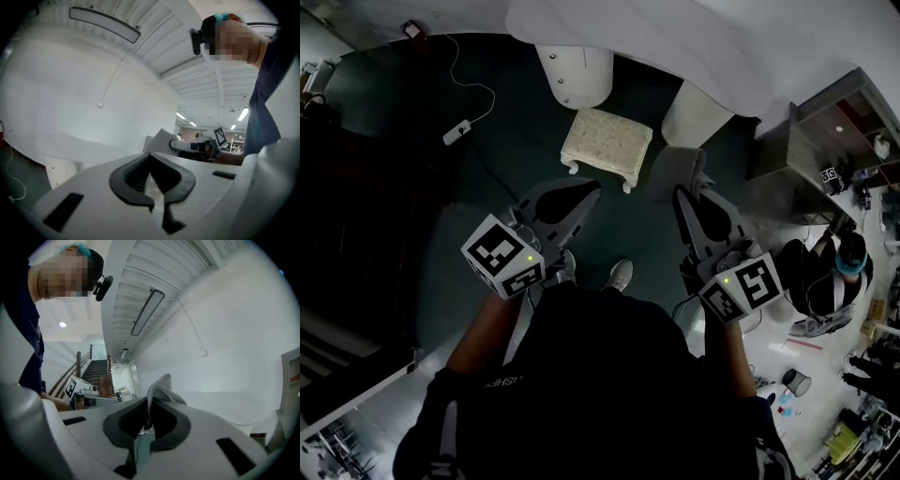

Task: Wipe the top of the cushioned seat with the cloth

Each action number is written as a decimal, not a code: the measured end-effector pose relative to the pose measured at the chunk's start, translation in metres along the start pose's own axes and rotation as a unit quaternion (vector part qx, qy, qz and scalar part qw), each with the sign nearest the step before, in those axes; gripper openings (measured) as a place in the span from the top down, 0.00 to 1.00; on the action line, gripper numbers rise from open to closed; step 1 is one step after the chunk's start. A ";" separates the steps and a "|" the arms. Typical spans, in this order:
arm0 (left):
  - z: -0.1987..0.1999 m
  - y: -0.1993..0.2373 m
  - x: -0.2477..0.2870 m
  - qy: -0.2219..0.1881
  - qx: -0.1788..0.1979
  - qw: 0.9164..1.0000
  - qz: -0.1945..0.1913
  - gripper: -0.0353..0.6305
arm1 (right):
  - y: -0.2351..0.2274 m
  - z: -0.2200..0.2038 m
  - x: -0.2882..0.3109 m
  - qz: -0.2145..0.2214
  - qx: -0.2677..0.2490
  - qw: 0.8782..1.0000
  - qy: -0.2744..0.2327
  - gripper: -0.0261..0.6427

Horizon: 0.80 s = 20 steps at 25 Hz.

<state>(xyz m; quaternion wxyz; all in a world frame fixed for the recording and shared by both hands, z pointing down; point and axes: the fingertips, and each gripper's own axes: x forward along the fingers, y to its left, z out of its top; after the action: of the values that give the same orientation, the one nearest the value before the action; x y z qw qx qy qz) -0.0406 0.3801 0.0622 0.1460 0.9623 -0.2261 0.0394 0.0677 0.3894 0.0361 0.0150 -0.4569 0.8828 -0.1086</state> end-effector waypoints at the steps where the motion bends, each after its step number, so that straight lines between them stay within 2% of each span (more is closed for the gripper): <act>1: -0.001 -0.004 0.003 0.000 0.001 1.000 0.002 0.94 | -0.003 0.000 -0.004 0.002 0.000 1.000 0.000 0.91; 11: -0.010 -0.028 0.027 0.006 0.010 1.000 0.016 0.94 | -0.025 -0.005 -0.029 0.018 0.005 1.000 0.000 0.91; 20: -0.017 -0.002 0.043 0.016 -0.003 1.000 0.021 0.94 | -0.042 -0.016 -0.001 0.032 0.016 0.999 0.018 0.91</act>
<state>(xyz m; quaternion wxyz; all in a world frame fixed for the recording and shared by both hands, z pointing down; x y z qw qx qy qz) -0.0015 0.3683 0.0842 0.1514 0.9561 -0.2442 0.0577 0.1001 0.3695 0.0603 0.0102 -0.4257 0.8954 -0.1303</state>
